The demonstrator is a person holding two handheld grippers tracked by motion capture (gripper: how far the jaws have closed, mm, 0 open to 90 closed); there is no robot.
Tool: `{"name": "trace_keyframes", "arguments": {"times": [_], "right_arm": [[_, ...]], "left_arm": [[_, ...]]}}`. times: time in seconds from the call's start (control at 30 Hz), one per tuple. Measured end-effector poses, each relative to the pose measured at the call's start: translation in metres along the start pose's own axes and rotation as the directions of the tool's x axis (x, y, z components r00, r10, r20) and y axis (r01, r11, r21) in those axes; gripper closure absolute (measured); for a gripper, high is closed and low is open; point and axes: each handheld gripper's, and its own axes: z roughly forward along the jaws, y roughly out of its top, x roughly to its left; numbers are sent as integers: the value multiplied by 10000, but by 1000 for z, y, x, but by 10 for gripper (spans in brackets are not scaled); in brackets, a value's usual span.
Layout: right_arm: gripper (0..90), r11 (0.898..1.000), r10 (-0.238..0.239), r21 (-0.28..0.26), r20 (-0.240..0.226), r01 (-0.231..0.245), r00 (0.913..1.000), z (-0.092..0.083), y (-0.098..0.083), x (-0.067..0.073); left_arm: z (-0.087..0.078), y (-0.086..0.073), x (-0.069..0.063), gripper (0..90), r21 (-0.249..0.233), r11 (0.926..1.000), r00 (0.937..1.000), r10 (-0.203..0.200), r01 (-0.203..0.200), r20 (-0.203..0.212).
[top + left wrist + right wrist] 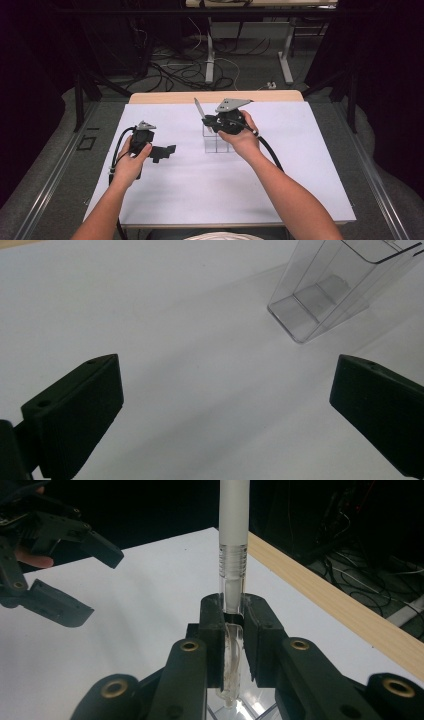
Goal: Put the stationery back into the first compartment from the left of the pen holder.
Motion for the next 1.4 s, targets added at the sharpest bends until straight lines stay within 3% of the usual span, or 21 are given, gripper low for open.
{"name": "trace_keyframes", "arguments": {"times": [0.47, 0.87, 1.27, 1.4], "right_arm": [[796, 9962, 640, 568, 253, -653, 9976, 13, -13, -6], [796, 9839, 1356, 1133, 317, -1383, 9903, 18, -24, -10], [795, 9763, 1414, 1622, 221, -1431, 9897, 21, -28, -10], [794, 9769, 1510, 1492, 237, -1528, 9883, 21, -28, -10]], "left_arm": [[2, -1, -1, 6, -5, 10000, 10000, -31, 31, -8], [3, -1, -1, 6, 77, 10000, 10000, 58, -58, -4], [3, -2, -1, 9, 110, 9999, 10000, 24, -24, -13], [3, -2, -1, 10, 118, 9999, 10000, 4, -4, -26]]}}
